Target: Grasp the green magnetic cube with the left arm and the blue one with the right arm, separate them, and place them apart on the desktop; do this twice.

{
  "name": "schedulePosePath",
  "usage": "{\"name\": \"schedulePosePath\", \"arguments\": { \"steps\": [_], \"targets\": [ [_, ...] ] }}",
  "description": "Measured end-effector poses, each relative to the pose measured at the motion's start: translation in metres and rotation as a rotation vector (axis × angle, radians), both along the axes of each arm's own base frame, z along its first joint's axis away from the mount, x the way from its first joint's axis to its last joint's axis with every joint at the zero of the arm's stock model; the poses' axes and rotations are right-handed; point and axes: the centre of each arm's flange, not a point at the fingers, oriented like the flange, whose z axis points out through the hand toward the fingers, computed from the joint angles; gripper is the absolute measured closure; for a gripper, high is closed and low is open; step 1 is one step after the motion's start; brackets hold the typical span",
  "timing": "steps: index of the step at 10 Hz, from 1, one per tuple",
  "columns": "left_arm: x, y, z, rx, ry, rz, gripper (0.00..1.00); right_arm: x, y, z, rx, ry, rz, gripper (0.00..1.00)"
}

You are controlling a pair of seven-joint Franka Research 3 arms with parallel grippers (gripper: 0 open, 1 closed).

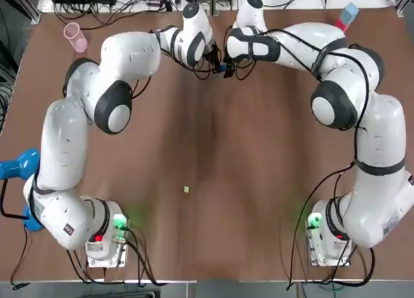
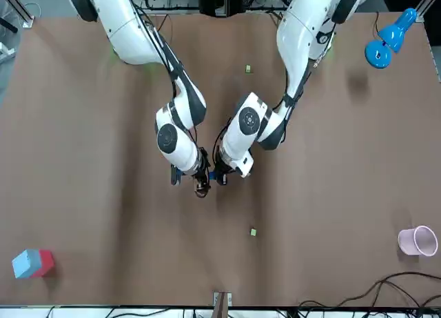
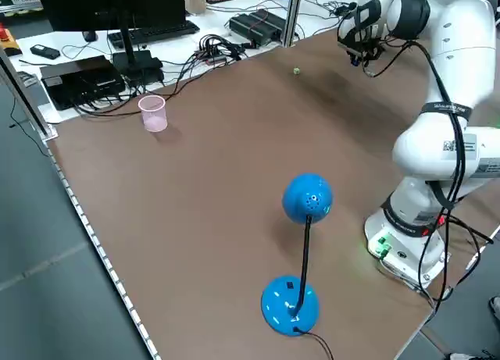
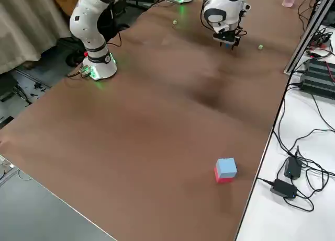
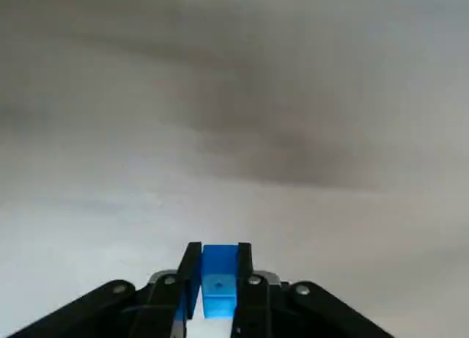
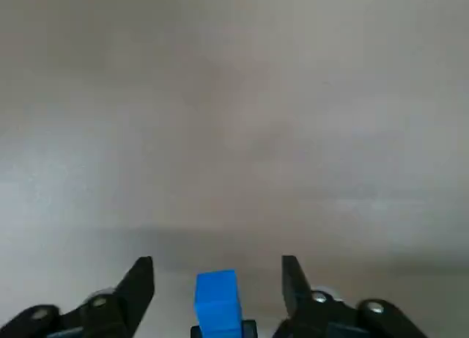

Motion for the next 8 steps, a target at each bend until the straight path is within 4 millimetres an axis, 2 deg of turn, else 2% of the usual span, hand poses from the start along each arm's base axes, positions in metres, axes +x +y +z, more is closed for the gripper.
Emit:
{"name": "schedulePosePath", "arguments": {
  "steps": [2, 3, 8],
  "targets": [
    [0.0000, 0.0001, -0.0001, 0.000, 0.000, 0.000, 0.77, 0.0013, -0.0014, 0.0005, 0.001, -0.001, -0.003, 0.62],
    [0.0002, 0.0004, -0.0002, 0.001, 0.001, 0.000, 0.77, 0.0018, -0.0018, 0.0007, 0.000, -0.002, -0.003, 0.75],
    [0.0014, 0.0016, 0.0000, 0.000, 0.001, 0.003, 0.77, 0.0034, -0.0024, 0.0025, -0.033, -0.031, 0.030, 0.77]
  ]
}}
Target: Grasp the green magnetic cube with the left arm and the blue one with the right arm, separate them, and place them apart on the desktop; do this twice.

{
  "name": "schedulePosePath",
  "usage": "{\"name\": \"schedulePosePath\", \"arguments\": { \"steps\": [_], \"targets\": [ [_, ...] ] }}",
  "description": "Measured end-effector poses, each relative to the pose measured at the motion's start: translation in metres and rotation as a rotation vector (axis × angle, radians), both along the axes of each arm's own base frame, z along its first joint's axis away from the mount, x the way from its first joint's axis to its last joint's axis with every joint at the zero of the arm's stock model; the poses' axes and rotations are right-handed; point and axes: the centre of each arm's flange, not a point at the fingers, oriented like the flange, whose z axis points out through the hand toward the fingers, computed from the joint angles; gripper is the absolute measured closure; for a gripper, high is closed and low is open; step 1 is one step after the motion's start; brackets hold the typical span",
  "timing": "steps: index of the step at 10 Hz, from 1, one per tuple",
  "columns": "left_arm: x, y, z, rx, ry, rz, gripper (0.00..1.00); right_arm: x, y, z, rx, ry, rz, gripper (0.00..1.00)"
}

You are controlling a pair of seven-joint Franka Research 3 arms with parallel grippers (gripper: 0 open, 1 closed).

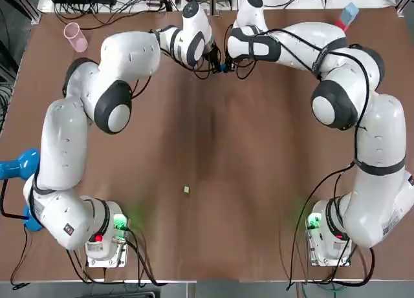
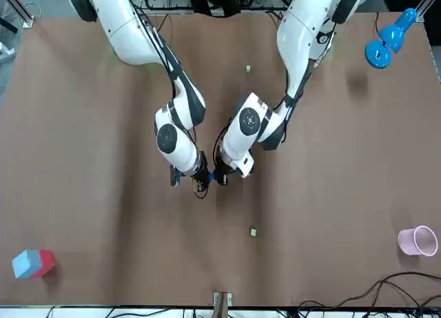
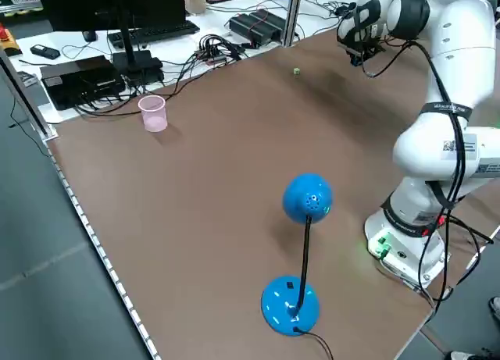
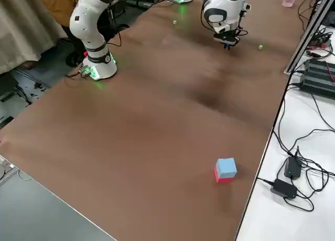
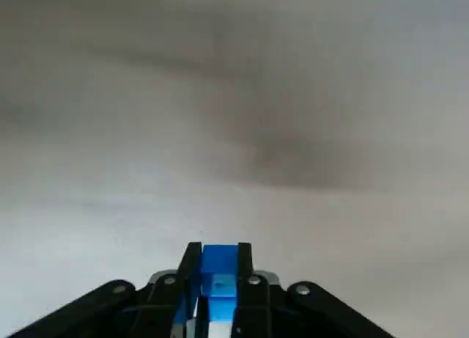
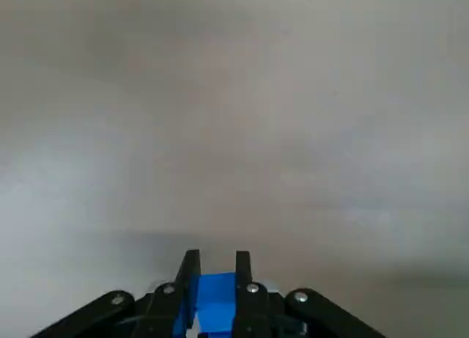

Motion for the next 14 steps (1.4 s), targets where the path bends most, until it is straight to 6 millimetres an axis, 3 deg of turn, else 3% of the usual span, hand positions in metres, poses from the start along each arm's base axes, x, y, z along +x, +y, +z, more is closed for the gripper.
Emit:
{"name": "schedulePosePath", "arguments": {
  "steps": [3, 5, 7, 9, 11, 14],
  "targets": [
    [0.000, 0.001, -0.001, 0.000, 0.002, 0.001, 0.77, 0.005, -0.014, 0.001, -0.048, -0.033, 0.071, 0.77],
    [-0.002, 0.000, -0.011, -0.004, 0.020, 0.010, 0.77, -0.012, -0.026, 0.000, -0.069, -0.029, 0.235, 0.77],
    [-0.006, -0.011, -0.033, -0.018, 0.010, 0.009, 0.77, -0.049, -0.034, 0.002, -0.074, -0.016, 0.446, 0.77],
    [-0.025, -0.036, -0.052, -0.042, -0.021, -0.016, 0.77, -0.091, -0.053, 0.012, -0.065, -0.002, 0.631, 0.77],
    [-0.051, -0.062, -0.058, -0.048, -0.023, -0.058, 0.77, -0.141, -0.077, 0.017, -0.065, 0.013, 0.838, 0.77],
    [-0.094, -0.100, -0.058, -0.052, -0.022, -0.130, 0.77, -0.210, -0.102, 0.000, -0.071, 0.053, 1.115, 0.77]
  ]
}}
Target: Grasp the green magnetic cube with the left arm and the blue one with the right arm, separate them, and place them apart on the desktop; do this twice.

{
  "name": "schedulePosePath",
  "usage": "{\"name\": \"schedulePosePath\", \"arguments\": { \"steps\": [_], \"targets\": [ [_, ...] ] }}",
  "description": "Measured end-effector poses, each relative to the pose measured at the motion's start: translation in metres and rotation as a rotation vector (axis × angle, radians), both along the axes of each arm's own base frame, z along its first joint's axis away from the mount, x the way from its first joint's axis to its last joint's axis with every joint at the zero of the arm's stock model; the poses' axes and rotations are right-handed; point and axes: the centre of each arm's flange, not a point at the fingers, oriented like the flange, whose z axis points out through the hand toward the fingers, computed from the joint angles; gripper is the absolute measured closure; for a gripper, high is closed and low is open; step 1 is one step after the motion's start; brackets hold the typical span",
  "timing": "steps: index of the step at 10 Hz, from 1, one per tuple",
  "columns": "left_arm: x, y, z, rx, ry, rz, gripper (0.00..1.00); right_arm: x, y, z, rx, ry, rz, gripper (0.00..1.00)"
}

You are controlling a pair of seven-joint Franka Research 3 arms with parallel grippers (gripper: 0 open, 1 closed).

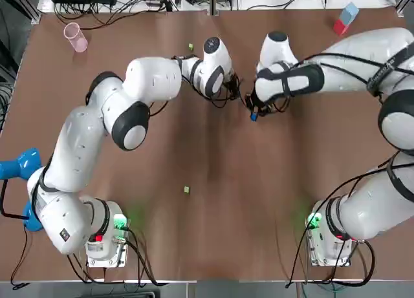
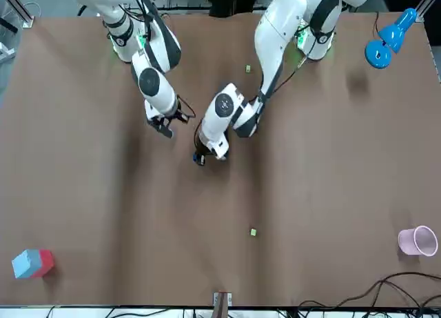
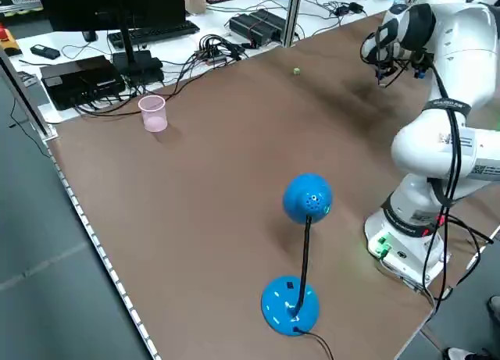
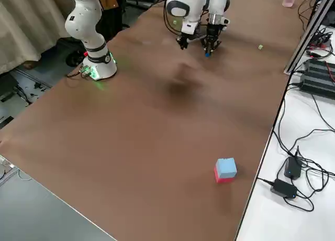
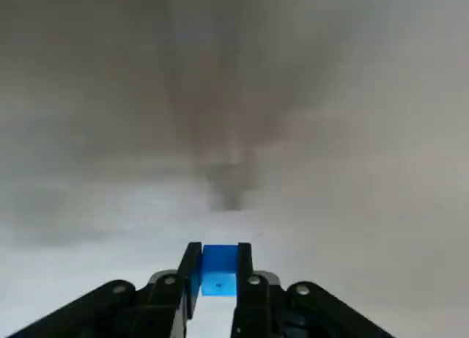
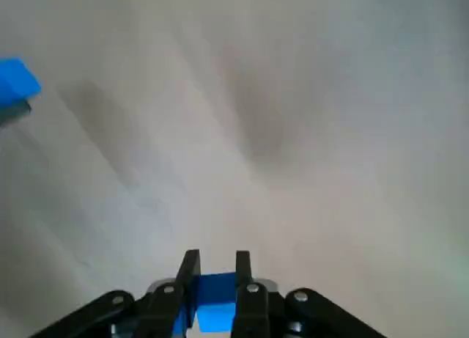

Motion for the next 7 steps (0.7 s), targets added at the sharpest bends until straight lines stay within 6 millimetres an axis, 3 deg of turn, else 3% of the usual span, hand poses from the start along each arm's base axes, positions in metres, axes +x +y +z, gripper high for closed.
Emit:
{"name": "schedulePosePath", "arguments": {
  "steps": [3, 5, 7],
  "targets": [
    [-0.006, -0.003, -0.014, 0.005, -0.002, -0.006, 0.75, -0.060, 0.019, -0.021, 0.012, -0.014, 0.179, 0.77],
    [0.004, 0.003, -0.012, 0.004, -0.029, -0.018, 0.63, -0.100, 0.018, -0.043, 0.048, -0.079, 0.231, 0.77],
    [0.041, 0.021, 0.019, -0.025, -0.087, -0.005, 0.35, -0.122, 0.017, -0.053, 0.044, -0.070, 0.273, 0.77]
  ]
}}
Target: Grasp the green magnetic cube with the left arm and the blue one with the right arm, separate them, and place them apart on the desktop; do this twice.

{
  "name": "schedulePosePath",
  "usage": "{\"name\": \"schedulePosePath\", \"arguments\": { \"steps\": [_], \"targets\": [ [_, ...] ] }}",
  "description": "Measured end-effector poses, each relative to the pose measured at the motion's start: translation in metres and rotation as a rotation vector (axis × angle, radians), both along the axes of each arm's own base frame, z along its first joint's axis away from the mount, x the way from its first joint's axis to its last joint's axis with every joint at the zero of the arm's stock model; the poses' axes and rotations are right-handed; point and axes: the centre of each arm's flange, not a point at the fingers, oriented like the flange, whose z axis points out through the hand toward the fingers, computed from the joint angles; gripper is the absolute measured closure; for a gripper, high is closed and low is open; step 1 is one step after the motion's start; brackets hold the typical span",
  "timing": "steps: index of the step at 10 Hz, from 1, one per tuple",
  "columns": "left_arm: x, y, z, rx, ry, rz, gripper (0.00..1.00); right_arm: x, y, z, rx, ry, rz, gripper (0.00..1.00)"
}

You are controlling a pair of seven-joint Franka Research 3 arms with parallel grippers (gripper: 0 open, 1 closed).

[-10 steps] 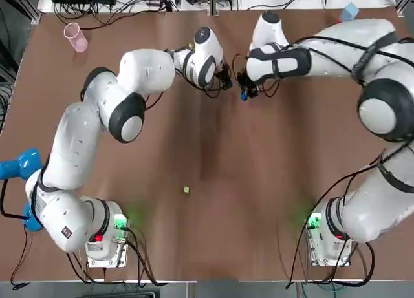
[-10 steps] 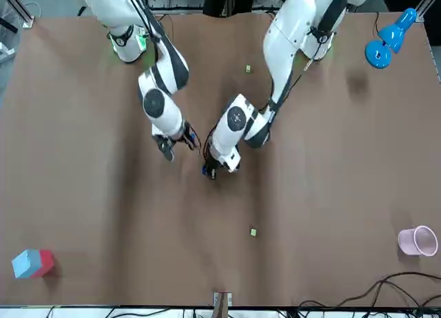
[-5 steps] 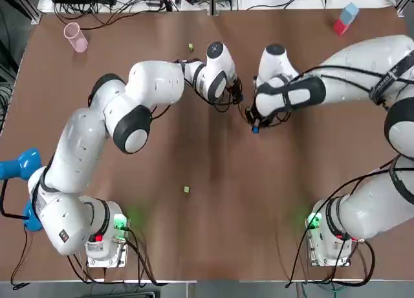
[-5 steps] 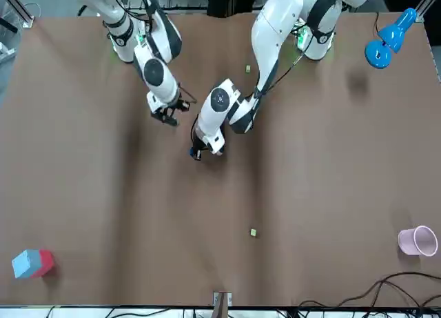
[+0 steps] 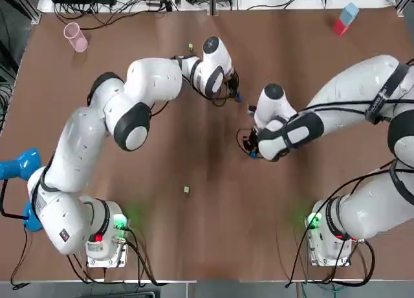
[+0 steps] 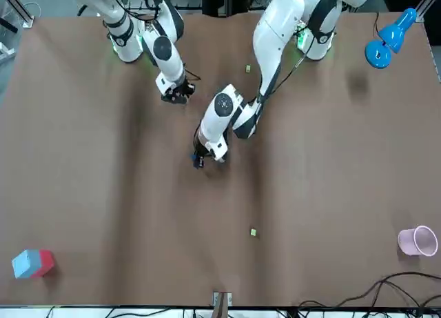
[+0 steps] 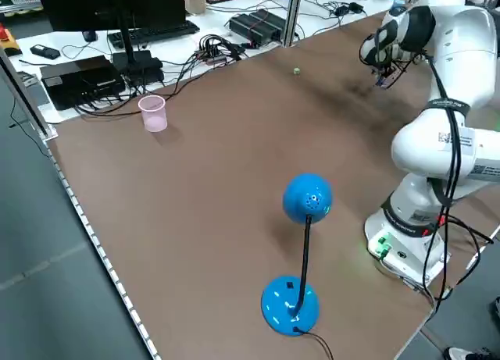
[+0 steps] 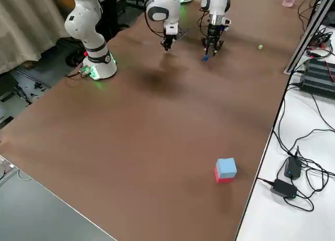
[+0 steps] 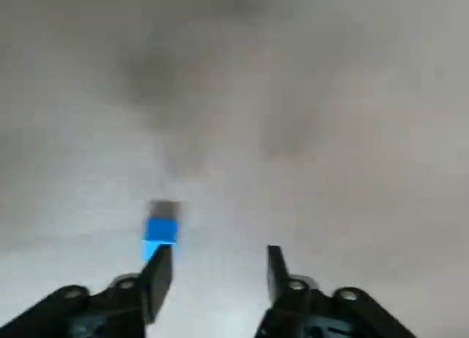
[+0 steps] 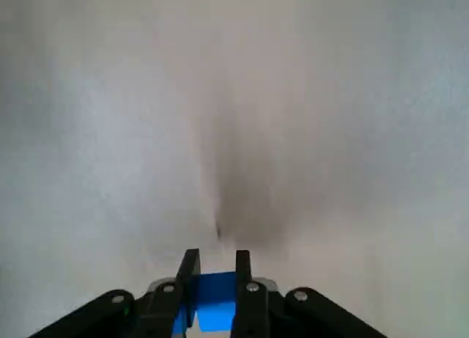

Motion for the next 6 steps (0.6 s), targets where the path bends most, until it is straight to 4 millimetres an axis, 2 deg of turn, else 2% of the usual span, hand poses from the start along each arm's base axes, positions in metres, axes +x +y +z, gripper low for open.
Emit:
{"name": "schedulePosePath", "arguments": {
  "steps": [1, 2, 3, 4, 5, 6],
  "targets": [
    [0.019, 0.014, 0.023, -0.004, -0.010, 0.008, 0.20, -0.009, 0.005, -0.001, -0.001, 0.006, 0.023, 0.74],
    [0.030, 0.024, 0.049, 0.007, -0.010, -0.007, 0.07, -0.013, 0.007, -0.001, -0.003, 0.009, 0.033, 0.63],
    [0.041, 0.037, 0.081, 0.025, -0.009, -0.026, 0.00, -0.013, 0.007, 0.000, -0.004, 0.010, 0.034, 0.47],
    [0.057, 0.059, 0.111, 0.058, -0.017, -0.035, 0.00, -0.012, 0.007, 0.001, -0.002, 0.007, 0.032, 0.31],
    [0.079, 0.096, 0.143, 0.106, -0.022, -0.036, 0.00, -0.008, 0.008, 0.005, 0.007, -0.004, 0.027, 0.18],
    [0.102, 0.147, 0.176, 0.154, -0.014, -0.038, 0.00, 0.003, 0.014, 0.014, 0.030, -0.030, 0.016, 0.02]
  ]
}}
